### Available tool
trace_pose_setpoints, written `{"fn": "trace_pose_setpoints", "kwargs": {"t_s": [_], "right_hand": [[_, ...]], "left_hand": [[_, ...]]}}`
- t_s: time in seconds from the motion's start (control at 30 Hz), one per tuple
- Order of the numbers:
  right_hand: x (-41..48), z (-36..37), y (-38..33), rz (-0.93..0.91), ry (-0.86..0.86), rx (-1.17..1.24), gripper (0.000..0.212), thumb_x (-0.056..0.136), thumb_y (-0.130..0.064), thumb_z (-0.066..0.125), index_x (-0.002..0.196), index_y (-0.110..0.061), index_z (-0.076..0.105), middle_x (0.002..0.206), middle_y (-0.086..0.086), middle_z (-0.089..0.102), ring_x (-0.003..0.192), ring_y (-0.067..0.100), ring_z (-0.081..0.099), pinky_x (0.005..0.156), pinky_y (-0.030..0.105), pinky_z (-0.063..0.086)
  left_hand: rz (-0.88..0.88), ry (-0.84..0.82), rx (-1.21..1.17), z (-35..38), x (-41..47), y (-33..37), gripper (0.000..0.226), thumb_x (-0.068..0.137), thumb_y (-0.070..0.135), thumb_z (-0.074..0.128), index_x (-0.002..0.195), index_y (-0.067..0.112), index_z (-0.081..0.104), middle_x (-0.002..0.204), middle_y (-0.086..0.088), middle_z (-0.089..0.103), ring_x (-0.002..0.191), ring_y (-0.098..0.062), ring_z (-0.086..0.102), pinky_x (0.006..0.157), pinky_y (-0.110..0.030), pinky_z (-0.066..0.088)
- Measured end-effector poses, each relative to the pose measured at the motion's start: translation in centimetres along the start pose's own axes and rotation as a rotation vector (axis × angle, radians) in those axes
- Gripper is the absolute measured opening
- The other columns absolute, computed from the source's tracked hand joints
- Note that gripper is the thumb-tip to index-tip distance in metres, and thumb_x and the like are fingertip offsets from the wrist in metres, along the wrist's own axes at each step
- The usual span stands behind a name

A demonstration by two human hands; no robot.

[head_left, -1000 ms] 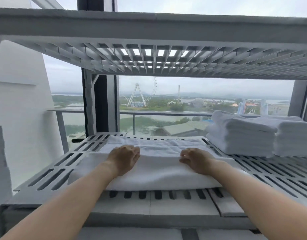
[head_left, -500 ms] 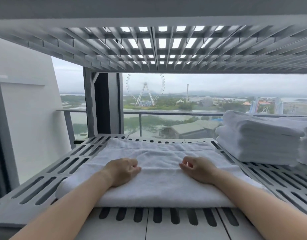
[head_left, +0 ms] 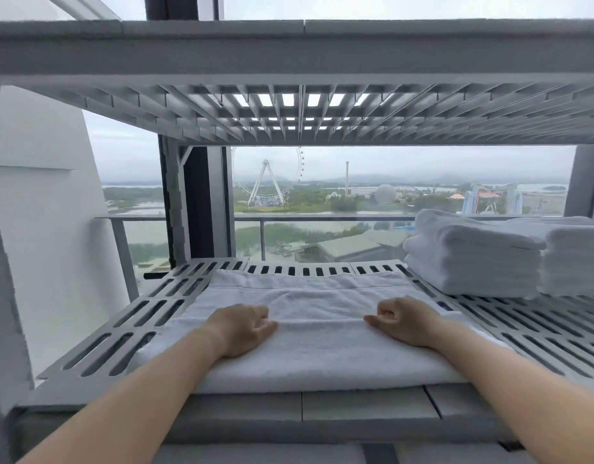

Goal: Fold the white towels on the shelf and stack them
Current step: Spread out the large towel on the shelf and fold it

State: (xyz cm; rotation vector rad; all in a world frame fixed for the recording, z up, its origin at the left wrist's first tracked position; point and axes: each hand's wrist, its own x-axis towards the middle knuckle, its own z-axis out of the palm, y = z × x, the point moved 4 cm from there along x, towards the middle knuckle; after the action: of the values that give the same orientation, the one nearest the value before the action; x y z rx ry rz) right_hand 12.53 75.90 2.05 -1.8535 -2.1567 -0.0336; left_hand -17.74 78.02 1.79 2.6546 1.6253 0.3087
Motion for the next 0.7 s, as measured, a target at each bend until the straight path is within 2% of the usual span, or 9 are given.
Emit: {"fn": "trace_pose_setpoints", "kwargs": {"t_s": [0.17,0.27,0.37,0.47,0.57,0.63,0.7], "right_hand": [[-1.6,-1.5,-0.1,0.045,-0.122,-0.13,0.049,0.088,-0.063,0.04,0.059,-0.023,0.044,0.067,-0.011,0.047,0.074,0.016,0.048,0.064,0.03,0.036],[-1.8,-2.7,-0.5,0.066,-0.195,-0.149,0.051,0.087,-0.064,0.042,0.059,-0.021,0.046,0.066,-0.008,0.048,0.067,0.014,0.046,0.059,0.029,0.034],[-1.8,-3.4,-0.5,0.085,-0.174,-0.191,0.051,0.084,-0.067,0.043,0.062,-0.022,0.049,0.068,-0.009,0.05,0.069,0.014,0.049,0.056,0.027,0.034],[-2.0,-2.6,0.4,0.087,-0.096,-0.241,0.054,0.083,-0.071,0.039,0.071,-0.02,0.054,0.077,-0.006,0.057,0.075,0.016,0.053,0.061,0.028,0.038],[-2.5,-1.4,2.0,0.119,-0.015,-0.146,0.054,0.083,-0.071,0.036,0.066,-0.022,0.048,0.07,-0.005,0.055,0.069,0.014,0.051,0.057,0.028,0.034],[-2.6,-1.2,2.3,0.137,0.012,-0.128,0.049,0.084,-0.07,0.036,0.068,-0.024,0.046,0.071,-0.006,0.055,0.069,0.013,0.05,0.057,0.028,0.033],[-2.6,-1.5,1.8,0.116,0.035,-0.152,0.042,0.086,-0.066,0.039,0.08,-0.026,0.05,0.085,-0.006,0.06,0.08,0.015,0.053,0.066,0.03,0.039]], "left_hand": [[-0.005,-0.015,0.077,-0.6,-1.0,0.3,0.036,0.095,0.056,0.029,0.073,0.03,0.042,0.073,0.01,0.051,0.063,-0.005,0.046,0.06,-0.027,0.038],[0.001,-0.032,0.093,-0.9,-1.1,0.4,0.042,0.094,0.058,0.028,0.073,0.026,0.045,0.071,0.008,0.052,0.061,-0.006,0.045,0.06,-0.025,0.037],[-0.008,-0.079,0.121,-0.7,-0.9,0.4,0.041,0.093,0.061,0.028,0.076,0.028,0.046,0.075,0.01,0.053,0.067,-0.006,0.049,0.066,-0.026,0.041],[-0.009,-0.102,0.147,0.1,-1.0,-0.2,0.035,0.093,0.06,0.026,0.085,0.03,0.043,0.085,0.007,0.056,0.077,-0.01,0.051,0.075,-0.032,0.044],[0.006,-0.085,0.144,0.4,-1.1,-0.5,0.031,0.094,0.059,0.024,0.083,0.033,0.038,0.084,0.009,0.053,0.077,-0.009,0.049,0.077,-0.034,0.041],[-0.001,-0.07,0.175,0.1,-1.0,-0.3,0.027,0.094,0.057,0.027,0.089,0.033,0.039,0.096,0.009,0.054,0.085,-0.01,0.05,0.082,-0.036,0.039],[0.002,-0.042,0.166,-0.1,-0.7,0.4,0.024,0.094,0.05,0.033,0.109,0.032,0.042,0.121,0.007,0.05,0.107,-0.012,0.047,0.092,-0.039,0.037]]}}
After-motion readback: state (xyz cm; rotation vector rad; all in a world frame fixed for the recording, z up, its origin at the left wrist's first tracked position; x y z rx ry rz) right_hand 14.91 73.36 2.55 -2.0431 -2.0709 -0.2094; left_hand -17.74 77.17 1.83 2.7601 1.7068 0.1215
